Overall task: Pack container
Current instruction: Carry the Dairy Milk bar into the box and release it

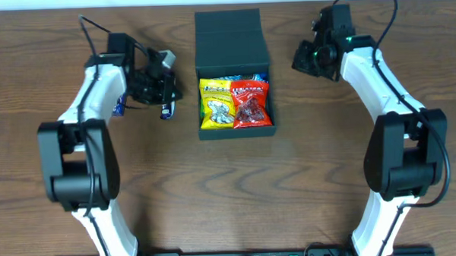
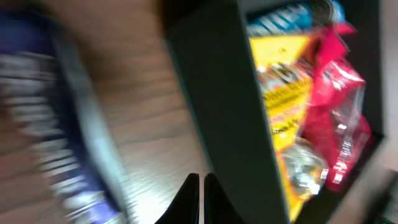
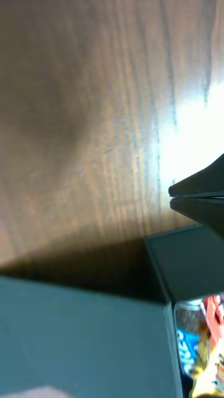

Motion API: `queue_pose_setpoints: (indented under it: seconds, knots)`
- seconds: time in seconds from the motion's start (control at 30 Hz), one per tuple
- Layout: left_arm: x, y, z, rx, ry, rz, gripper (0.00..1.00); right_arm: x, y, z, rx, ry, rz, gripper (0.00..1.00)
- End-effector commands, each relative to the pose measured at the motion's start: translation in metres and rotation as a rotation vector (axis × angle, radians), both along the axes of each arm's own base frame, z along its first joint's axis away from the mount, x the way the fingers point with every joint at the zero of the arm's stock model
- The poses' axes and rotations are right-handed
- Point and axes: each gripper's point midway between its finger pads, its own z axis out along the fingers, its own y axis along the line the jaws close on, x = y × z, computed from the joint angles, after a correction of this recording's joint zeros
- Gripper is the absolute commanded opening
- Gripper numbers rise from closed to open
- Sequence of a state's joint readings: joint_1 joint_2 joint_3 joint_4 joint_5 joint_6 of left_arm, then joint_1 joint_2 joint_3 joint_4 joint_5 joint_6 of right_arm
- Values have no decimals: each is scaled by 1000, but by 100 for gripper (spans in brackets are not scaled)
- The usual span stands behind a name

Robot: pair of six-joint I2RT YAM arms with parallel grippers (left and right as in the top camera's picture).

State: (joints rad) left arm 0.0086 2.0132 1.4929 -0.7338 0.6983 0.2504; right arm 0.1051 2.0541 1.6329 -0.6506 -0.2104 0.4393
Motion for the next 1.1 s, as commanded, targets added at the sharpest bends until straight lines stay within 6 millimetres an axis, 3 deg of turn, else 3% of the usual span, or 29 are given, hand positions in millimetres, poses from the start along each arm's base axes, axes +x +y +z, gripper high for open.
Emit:
queue_pose_setpoints:
  seconds: [0.0,0.07,0.13,0.17,0.2,0.43,0.53,0.6,1.07]
  knots:
    - [17,40,18,230,-91,114,6,7,5,29,-13,-79,55,1]
    - [22,53,17,310,-113,139,8,10,5,36,-12,-98,55,1]
    - [26,61,14,359,-122,154,21,12,5,40,-11,-110,55,2]
    - [27,62,12,366,-121,157,56,12,5,40,-11,-109,55,2]
    - [27,62,10,366,-118,156,63,11,5,40,-11,-108,54,2]
    - [25,62,-5,368,-84,148,63,11,5,39,-11,-105,55,4]
    - [25,59,-12,378,-81,114,52,11,5,39,-11,-106,55,4]
    - [24,56,-17,386,-74,103,51,11,5,39,-10,-105,55,3]
    - [24,52,-50,607,-69,27,45,11,5,39,-11,-105,55,3]
